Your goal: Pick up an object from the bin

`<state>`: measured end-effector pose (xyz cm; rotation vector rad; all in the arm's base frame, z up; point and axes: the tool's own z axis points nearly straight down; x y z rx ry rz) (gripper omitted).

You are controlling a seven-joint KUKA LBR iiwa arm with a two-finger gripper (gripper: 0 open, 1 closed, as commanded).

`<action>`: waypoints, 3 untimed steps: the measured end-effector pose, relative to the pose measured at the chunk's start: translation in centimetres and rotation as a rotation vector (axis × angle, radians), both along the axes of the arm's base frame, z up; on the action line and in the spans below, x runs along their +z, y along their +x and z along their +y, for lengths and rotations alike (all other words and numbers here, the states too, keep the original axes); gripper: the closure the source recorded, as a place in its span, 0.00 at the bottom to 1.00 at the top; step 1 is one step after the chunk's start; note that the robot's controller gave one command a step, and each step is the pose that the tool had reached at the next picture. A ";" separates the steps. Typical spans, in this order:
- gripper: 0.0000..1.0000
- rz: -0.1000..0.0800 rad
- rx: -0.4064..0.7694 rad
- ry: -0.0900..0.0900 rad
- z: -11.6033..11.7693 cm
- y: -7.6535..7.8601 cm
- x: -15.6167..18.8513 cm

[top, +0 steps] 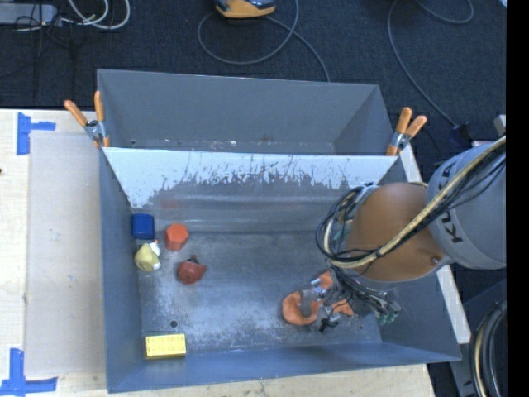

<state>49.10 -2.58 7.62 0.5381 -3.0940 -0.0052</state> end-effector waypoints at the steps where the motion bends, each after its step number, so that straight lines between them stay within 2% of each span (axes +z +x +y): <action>1: 1.00 0.008 -0.006 0.001 0.2 -0.3 4.3; 2: 1.00 -0.004 0.011 0.000 -0.2 -1.5 22.5; 3: 0.00 0.000 0.007 0.001 -0.2 -1.6 22.3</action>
Offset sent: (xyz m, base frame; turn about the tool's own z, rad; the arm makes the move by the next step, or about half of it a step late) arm -0.0162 -0.0020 0.2238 -0.0136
